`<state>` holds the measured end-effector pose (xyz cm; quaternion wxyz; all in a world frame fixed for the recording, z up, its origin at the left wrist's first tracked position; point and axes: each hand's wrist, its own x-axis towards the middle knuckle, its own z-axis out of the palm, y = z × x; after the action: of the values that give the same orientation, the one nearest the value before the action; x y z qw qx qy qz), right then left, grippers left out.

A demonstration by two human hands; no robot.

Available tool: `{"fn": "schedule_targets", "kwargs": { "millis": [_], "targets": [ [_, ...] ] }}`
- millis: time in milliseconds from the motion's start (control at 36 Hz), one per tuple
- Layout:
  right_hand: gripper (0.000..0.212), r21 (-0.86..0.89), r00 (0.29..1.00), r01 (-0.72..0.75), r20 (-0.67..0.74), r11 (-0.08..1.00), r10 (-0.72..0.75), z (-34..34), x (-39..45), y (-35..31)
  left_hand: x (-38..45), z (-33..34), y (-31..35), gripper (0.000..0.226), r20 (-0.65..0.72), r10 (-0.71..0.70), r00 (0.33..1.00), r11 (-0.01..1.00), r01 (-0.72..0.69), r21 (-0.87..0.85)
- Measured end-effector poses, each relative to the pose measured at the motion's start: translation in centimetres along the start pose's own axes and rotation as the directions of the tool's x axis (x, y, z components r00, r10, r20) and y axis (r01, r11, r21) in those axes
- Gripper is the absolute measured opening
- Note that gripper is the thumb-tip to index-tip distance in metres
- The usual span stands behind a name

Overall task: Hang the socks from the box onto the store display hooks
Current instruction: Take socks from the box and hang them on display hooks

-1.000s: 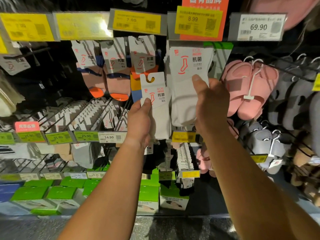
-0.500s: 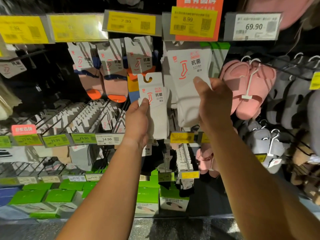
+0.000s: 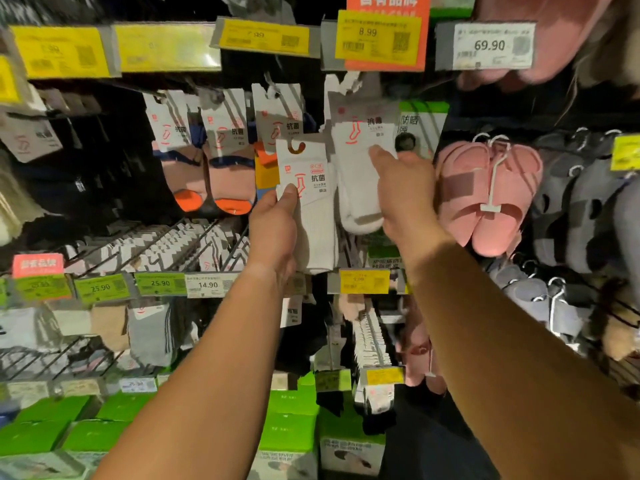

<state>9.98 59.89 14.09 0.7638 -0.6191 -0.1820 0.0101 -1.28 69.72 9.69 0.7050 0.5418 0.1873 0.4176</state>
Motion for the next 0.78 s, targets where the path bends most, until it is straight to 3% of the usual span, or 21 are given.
{"fn": "schedule_targets", "kwargs": {
  "millis": [111,306,389,472,556,611,722,778],
  "targets": [
    [0.025,-0.168,1.000,0.018,-0.011,0.986,-0.020,1.3,2.0,1.5,0.7,-0.5,-0.5,0.021,-0.032,0.013,0.999,1.000,-0.013,0.022],
    [0.041,-0.439,1.000,-0.003,-0.011,0.898,-0.002,2.3,3.7,2.4,1.3,-1.0,-1.0,0.019,-0.067,0.019,0.998,0.998,-0.016,0.055],
    [0.049,-0.545,0.987,0.072,-0.084,0.835,-0.140,1.2,1.7,2.6,1.1,-1.3,-0.7,0.021,-0.059,0.019,0.998,0.999,-0.016,0.043],
    [0.042,-0.399,0.974,0.169,-0.074,0.901,-0.216,0.5,-2.6,3.0,0.5,-1.0,-0.2,0.022,0.025,0.009,1.000,1.000,-0.009,-0.003],
    [0.032,-0.352,0.994,0.102,0.080,0.930,-0.079,1.0,-6.0,3.2,-0.5,0.2,0.3,0.024,0.116,-0.025,0.993,1.000,0.025,0.001],
    [0.034,-0.331,0.996,0.075,0.067,0.941,-0.055,1.1,-6.9,3.5,-1.2,1.2,0.7,0.025,0.173,-0.035,0.984,0.998,0.026,0.051],
    [0.020,-0.262,0.994,0.101,-0.002,0.960,-0.105,0.3,-7.1,2.5,-2.0,2.5,1.3,0.021,0.189,0.128,0.974,0.938,-0.181,0.295],
    [0.012,-0.223,0.985,0.170,0.013,0.960,-0.171,-0.3,-6.8,1.7,-2.4,3.1,1.8,0.013,0.197,0.198,0.960,0.921,-0.251,0.297]
  ]
}}
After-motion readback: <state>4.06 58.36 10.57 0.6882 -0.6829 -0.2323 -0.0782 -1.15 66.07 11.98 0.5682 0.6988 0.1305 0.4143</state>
